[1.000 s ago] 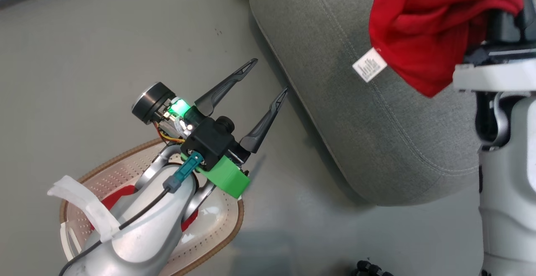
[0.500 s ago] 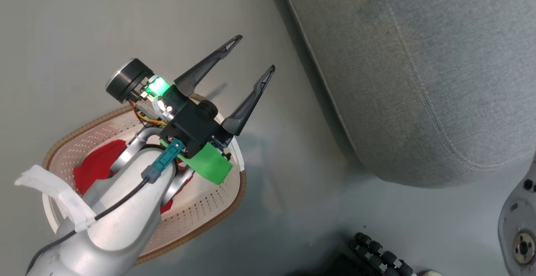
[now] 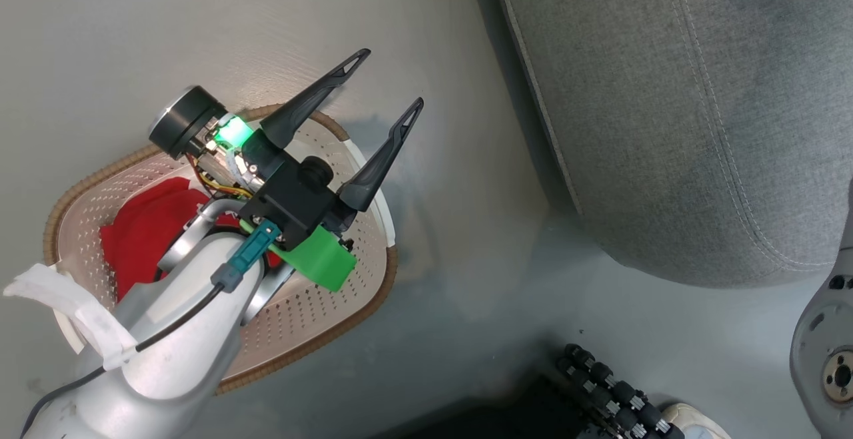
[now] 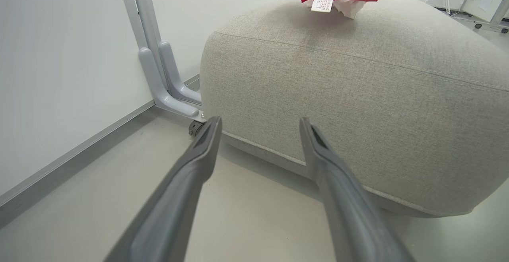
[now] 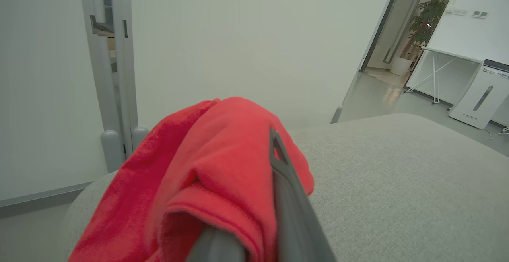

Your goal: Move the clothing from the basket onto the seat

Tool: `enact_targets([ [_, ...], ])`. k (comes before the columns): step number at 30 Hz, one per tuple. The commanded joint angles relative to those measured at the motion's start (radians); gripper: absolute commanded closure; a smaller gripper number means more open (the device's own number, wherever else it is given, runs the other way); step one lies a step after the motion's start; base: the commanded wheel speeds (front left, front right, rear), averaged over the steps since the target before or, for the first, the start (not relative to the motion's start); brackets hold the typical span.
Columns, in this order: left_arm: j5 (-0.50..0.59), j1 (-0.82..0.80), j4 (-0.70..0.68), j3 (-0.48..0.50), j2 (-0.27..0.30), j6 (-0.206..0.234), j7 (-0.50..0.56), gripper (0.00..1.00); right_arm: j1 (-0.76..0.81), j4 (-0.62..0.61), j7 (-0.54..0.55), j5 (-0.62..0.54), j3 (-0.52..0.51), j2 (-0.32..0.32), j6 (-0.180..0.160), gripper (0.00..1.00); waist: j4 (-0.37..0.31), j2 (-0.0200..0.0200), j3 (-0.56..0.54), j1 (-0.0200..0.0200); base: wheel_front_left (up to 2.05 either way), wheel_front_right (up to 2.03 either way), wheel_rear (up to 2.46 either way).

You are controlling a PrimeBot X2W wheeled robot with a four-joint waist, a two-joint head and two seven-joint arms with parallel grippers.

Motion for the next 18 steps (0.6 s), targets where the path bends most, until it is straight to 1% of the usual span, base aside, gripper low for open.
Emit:
enact_targets([
  [1, 0.007, -0.011, -0.002, -0.002, 0.003, 0.003, -0.001, 0.00, 0.034, 0.006, -0.002, 0.004, -0.007, 0.008, -0.001, 1.00, 0.001, 0.0091, -0.002, -0.0001, 0.00, 0.00, 0.00],
  [6, -0.001, -0.009, 0.010, -0.013, -0.011, 0.004, -0.005, 0.00, 0.132, 0.038, -0.002, 0.019, -0.031, 0.035, -0.001, 1.00, 0.008, 0.0091, -0.028, -0.0001, 0.00, 0.00, 0.00],
  [11, -0.010, -0.010, 0.017, -0.013, -0.014, 0.008, -0.008, 0.00, 0.181, 0.088, -0.002, 0.020, -0.031, 0.047, -0.001, 1.00, 0.015, 0.0091, -0.045, -0.0001, 0.00, 0.00, 0.00],
  [12, -0.012, -0.007, 0.019, -0.012, -0.011, 0.009, -0.007, 0.00, 0.187, 0.094, -0.002, 0.022, -0.032, 0.049, -0.001, 0.12, 0.013, 0.0091, -0.048, -0.0001, 0.00, 0.00, 0.00],
  [13, -0.014, -0.003, 0.021, -0.012, -0.010, 0.010, -0.008, 0.00, 0.192, 0.097, -0.002, 0.023, -0.033, 0.051, -0.001, 0.00, 0.012, 0.0091, -0.052, -0.0001, 0.00, 0.00, 0.00],
  [18, -0.023, 0.025, 0.036, -0.013, -0.017, 0.019, -0.012, 0.00, 0.232, 0.081, -0.002, 0.028, -0.022, 0.058, -0.001, 0.00, 0.004, 0.0091, -0.104, -0.0001, 0.00, 0.00, 0.00],
])
